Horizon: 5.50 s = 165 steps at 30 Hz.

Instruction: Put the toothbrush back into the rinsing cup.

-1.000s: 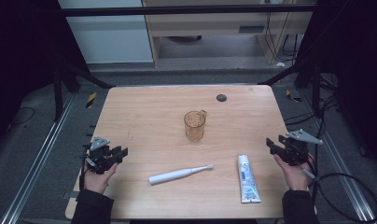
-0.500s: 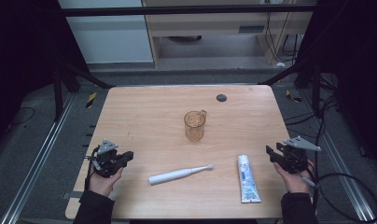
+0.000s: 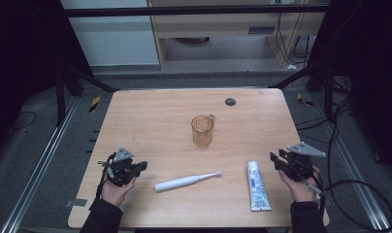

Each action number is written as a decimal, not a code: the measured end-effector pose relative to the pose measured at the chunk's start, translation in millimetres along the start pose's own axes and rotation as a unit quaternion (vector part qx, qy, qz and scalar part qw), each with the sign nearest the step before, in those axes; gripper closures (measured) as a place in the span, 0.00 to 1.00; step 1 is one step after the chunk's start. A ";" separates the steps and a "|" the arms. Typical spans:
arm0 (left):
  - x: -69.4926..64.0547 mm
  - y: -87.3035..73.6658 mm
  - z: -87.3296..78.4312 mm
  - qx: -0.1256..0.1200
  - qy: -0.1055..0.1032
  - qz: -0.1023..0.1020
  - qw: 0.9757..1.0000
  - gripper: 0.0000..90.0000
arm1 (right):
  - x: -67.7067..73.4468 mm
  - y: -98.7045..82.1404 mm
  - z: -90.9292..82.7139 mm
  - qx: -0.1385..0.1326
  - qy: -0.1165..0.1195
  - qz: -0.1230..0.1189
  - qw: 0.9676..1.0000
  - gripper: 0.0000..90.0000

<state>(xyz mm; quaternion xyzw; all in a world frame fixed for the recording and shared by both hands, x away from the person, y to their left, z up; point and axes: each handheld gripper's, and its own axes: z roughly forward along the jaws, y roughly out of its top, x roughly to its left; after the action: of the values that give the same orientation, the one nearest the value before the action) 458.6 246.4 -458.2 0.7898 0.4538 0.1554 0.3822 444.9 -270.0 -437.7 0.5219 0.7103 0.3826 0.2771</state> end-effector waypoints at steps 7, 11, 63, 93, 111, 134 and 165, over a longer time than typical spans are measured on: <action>-7.7 0.7 10.3 0.016 -0.011 0.017 1.000 0.99 | 3.7 -1.0 4.7 0.012 0.010 -0.003 1.000 0.76; -19.3 1.4 19.7 0.034 -0.028 0.042 0.998 0.99 | 6.3 -0.9 5.2 0.016 0.013 -0.004 1.000 0.82; -54.6 -12.3 16.3 0.078 -0.077 0.094 0.990 0.99 | 2.6 -2.4 0.6 0.016 0.006 -0.003 1.000 0.84; -54.3 46.9 10.1 0.031 -0.072 0.106 0.991 0.86 | -6.8 0.0 -2.6 0.010 -0.001 0.005 1.000 0.72; -69.9 76.2 21.7 0.036 -0.087 0.139 0.986 0.60 | -10.7 2.9 -1.4 0.015 -0.007 0.006 1.000 0.56; -101.1 84.1 58.5 0.113 -0.100 0.195 0.969 0.43 | -13.4 3.4 0.9 0.025 -0.015 -0.003 1.000 0.53; -106.2 71.7 85.4 0.191 -0.104 0.196 0.956 0.53 | -10.2 1.8 7.7 0.046 -0.005 -0.010 0.999 0.54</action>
<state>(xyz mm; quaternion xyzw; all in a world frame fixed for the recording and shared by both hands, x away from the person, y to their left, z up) 494.7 96.9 -450.4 0.9332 0.2691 0.0543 0.2319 455.0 -277.5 -440.5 0.5288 0.7310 0.3438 0.2605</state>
